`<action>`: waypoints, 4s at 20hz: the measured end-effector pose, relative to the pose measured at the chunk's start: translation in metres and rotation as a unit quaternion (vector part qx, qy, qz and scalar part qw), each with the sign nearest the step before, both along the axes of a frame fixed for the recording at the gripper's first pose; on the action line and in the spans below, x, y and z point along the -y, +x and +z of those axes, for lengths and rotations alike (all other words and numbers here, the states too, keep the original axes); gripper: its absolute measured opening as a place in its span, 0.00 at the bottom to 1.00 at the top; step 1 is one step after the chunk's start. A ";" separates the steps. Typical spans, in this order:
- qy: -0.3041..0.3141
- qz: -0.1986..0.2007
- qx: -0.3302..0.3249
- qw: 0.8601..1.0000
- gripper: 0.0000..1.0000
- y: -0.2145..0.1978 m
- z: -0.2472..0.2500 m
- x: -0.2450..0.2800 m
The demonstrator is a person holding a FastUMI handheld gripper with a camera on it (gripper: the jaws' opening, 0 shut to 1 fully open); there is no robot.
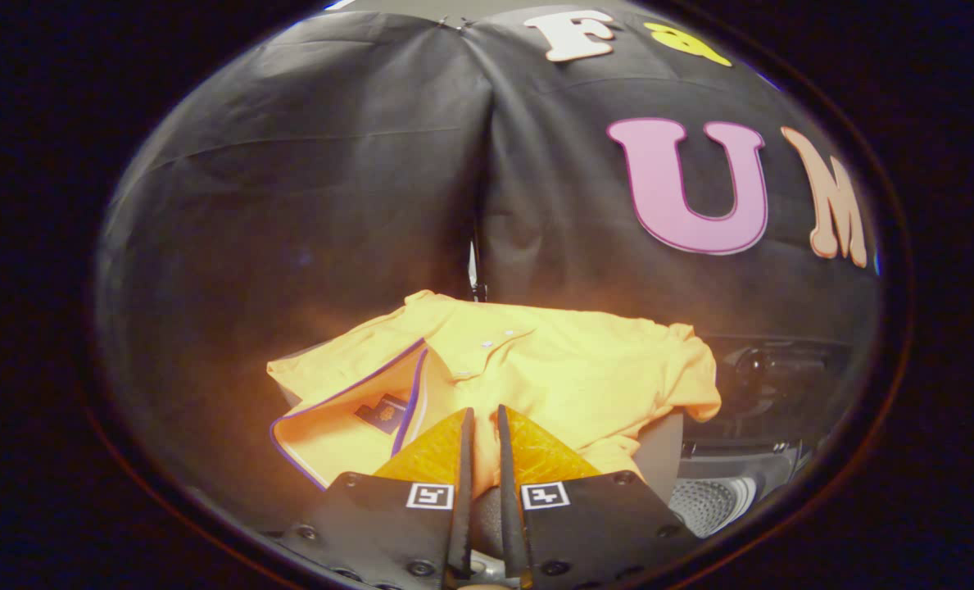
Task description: Put the clothes into the washing machine and then close the washing machine lid.
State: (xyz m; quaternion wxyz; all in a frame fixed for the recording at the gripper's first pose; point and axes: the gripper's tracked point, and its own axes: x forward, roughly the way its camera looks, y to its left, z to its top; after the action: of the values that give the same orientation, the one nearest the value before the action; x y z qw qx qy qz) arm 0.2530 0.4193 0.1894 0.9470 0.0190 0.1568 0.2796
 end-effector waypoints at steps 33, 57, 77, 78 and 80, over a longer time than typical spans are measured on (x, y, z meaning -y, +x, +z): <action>-0.171 -0.308 -0.021 0.935 0.06 0.109 -0.094 0.324; -0.107 -0.303 0.081 0.943 0.28 0.189 0.008 0.304; -0.087 -0.297 0.047 0.950 0.97 0.278 -0.015 0.287; -0.082 -0.295 0.044 0.951 0.97 0.277 -0.015 0.288; -0.074 -0.293 0.047 0.952 0.98 0.272 -0.015 0.288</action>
State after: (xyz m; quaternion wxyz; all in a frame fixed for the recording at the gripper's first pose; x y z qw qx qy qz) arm 0.5250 0.1317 0.1748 0.9924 -0.0190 0.1199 -0.0217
